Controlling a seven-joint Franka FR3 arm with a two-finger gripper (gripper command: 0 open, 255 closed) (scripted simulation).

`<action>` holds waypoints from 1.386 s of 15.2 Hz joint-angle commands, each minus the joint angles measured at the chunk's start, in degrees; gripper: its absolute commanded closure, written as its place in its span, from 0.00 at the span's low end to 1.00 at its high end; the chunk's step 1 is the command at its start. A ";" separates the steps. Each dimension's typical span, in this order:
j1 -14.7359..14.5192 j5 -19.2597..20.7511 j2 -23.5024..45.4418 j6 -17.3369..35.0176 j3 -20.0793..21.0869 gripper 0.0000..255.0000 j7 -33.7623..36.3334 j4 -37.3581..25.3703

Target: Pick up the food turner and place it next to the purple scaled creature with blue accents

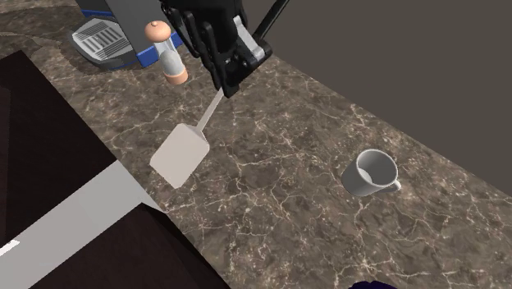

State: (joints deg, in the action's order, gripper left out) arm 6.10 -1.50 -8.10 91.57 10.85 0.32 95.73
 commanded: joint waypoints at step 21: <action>4.68 -0.23 -7.29 10.40 -7.56 1.00 -12.67 17.90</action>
State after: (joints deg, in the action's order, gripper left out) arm 10.78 -1.72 -15.39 101.18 3.29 -12.32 112.85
